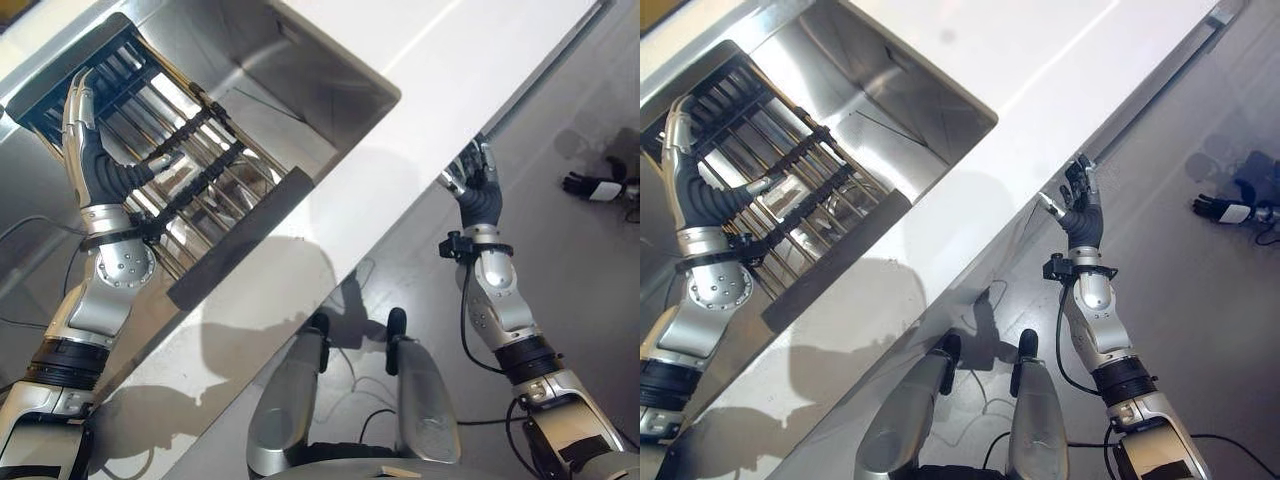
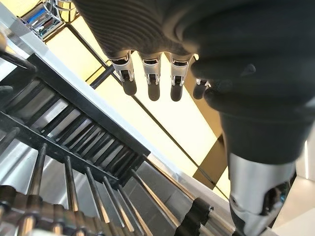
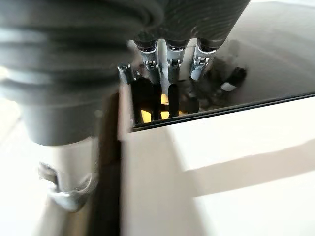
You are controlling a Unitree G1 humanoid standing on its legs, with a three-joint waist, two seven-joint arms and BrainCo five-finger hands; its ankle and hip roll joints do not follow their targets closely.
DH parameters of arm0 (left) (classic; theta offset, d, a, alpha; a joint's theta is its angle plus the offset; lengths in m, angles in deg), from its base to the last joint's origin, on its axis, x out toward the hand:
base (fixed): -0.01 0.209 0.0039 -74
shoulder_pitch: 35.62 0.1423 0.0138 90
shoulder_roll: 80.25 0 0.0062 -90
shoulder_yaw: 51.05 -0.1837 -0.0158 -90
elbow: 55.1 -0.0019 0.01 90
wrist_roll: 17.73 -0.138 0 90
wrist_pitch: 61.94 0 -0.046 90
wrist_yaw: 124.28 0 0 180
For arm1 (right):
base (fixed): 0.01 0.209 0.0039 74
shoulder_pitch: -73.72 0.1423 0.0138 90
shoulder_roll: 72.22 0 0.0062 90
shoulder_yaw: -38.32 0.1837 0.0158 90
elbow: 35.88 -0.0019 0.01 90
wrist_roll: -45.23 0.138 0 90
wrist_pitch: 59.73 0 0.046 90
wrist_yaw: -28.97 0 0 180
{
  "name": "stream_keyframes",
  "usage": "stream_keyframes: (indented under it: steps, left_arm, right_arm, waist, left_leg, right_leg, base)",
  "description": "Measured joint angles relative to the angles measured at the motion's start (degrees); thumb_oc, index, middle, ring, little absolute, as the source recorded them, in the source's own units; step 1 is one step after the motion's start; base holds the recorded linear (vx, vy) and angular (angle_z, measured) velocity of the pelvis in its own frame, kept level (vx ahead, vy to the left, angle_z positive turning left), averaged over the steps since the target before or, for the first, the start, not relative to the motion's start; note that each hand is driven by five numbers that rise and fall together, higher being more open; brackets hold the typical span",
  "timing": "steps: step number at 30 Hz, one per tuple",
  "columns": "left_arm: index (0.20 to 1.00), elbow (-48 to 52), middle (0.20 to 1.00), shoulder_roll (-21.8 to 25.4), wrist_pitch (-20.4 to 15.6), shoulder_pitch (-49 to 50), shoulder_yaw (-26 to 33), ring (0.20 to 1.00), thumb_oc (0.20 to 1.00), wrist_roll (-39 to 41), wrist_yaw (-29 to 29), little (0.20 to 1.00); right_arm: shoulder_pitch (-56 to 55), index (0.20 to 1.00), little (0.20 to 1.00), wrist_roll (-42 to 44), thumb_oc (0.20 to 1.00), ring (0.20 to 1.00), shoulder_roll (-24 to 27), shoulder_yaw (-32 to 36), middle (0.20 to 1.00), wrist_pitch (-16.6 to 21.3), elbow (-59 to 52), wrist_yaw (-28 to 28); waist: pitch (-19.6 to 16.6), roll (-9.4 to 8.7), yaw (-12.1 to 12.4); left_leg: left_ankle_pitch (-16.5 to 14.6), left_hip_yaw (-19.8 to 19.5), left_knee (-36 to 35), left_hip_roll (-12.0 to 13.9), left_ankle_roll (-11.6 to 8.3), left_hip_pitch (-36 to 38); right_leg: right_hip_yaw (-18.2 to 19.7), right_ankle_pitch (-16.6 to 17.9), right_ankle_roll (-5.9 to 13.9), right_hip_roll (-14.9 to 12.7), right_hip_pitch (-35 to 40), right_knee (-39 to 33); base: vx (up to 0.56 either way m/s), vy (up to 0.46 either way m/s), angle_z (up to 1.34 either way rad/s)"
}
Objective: Pick up plates and place into dishwasher.
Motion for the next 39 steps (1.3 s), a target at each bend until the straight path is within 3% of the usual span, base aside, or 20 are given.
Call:
stream_keyframes:
  steps: [6, 12, 14, 17, 24, 29, 32, 39]
  left_arm:
    - [1.000, 0.4, 1.000, -0.2, -0.1, 1.4, 0.1, 1.000, 1.000, -0.1, 1.3, 1.000]
    - [1.000, 3.1, 1.000, -0.5, -0.5, 7.3, 2.6, 1.000, 1.000, -2.3, 1.2, 1.000]
    - [1.000, 3.5, 1.000, -1.8, -0.6, 8.9, 3.1, 1.000, 1.000, -2.6, 1.2, 1.000]
    - [1.000, 3.7, 1.000, -2.7, -0.9, 11.5, 3.9, 1.000, 1.000, -4.6, 1.3, 1.000]
    - [1.000, 5.2, 1.000, -8.1, -1.3, 17.2, 4.6, 1.000, 1.000, -4.6, 1.2, 1.000]
    - [1.000, 5.4, 1.000, -11.4, -1.7, 19.0, 4.6, 1.000, 1.000, -4.6, 1.2, 1.000]
    - [1.000, 6.5, 1.000, -13.8, -1.8, 20.5, 4.7, 1.000, 1.000, -4.5, 1.2, 1.000]
    - [1.000, 10.0, 1.000, -17.8, -1.8, 21.9, 4.7, 1.000, 1.000, -4.1, 1.2, 1.000]
  right_arm:
    - [-2.1, 1.000, 1.000, -2.6, 1.000, 1.000, -0.3, 1.6, 1.000, 0.2, -1.5, 1.0]
    - [-11.5, 1.000, 1.000, -2.3, 1.000, 1.000, -3.3, 1.9, 1.000, -0.1, -5.6, 1.4]
    - [-14.4, 1.000, 1.000, -2.0, 1.000, 1.000, -5.2, 3.4, 1.000, 0.0, -8.9, 0.7]
    - [-19.1, 1.000, 1.000, -1.9, 1.000, 1.000, -7.4, 4.2, 1.000, 0.4, -13.0, 0.5]
    - [-23.8, 1.000, 1.000, -2.1, 1.000, 1.000, -7.3, 7.3, 1.000, 0.4, -17.3, 3.5]
    - [-24.6, 1.000, 1.000, -6.3, 1.000, 1.000, -5.5, 7.6, 1.000, -1.4, -21.0, 6.6]
    - [-24.6, 1.000, 1.000, -8.2, 1.000, 1.000, -3.0, 7.8, 1.000, -2.8, -25.2, 6.7]
    - [-23.1, 1.000, 1.000, -9.3, 1.000, 1.000, 2.6, 7.5, 1.000, -4.4, -28.5, 2.9]
  waist:
    - [-0.3, -0.75, 0.3]
    - [-2.3, -4.13, 0.5]
    - [-3.1, -4.71, -0.8]
    - [-6.9, -6.35, -1.3]
    - [-14.5, -5.75, -4.0]
    - [-18.5, -4.01, -3.9]
    - [-21.0, -2.79, -3.9]
    - [-23.9, -2.58, -2.3]
  left_leg:
    - [-0.1, 0.9, -1.4, 0.1, 0.69, 2.6]
    - [0.0, 2.6, -5.4, 0.4, 1.12, 7.5]
    - [-0.1, 3.4, -6.4, 0.5, 1.66, 9.1]
    - [0.1, 4.3, -8.8, 1.1, 1.37, 10.6]
    - [0.8, 6.5, -13.7, 1.7, 1.63, 14.8]
    - [2.5, 6.5, -19.3, 1.8, 1.39, 18.3]
    - [4.1, 5.0, -23.3, 1.8, 0.60, 20.7]
    - [6.7, -0.4, -28.4, 2.8, -1.14, 23.4]
  right_leg:
    - [0.7, 1.5, 0.61, 0.0, 3.2, -3.7]
    - [2.1, 2.7, 1.38, 0.0, 7.9, -8.6]
    - [2.5, 3.2, 1.62, -0.1, 9.6, -10.3]
    - [3.9, 4.0, 1.25, 0.3, 10.5, -12.8]
    - [5.6, 4.8, 0.75, 0.7, 12.9, -15.8]
    - [6.0, 5.2, 0.89, 0.6, 15.5, -18.8]
    - [5.2, 5.3, 0.48, 0.7, 17.7, -20.8]
    - [1.6, 4.8, -0.39, 1.9, 23.0, -25.9]
  base:
    - [0.03, -0.001, -0.07]
    - [0.01, 0.025, -0.12]
    - [0.03, 0.062, -0.14]
    - [0.03, 0.031, -0.26]
    - [0.02, 0.021, -0.17]
    - [0.05, 0.025, -0.03]
    - [0.06, 0.019, 0.20]
    - [0.04, -0.054, 0.42]
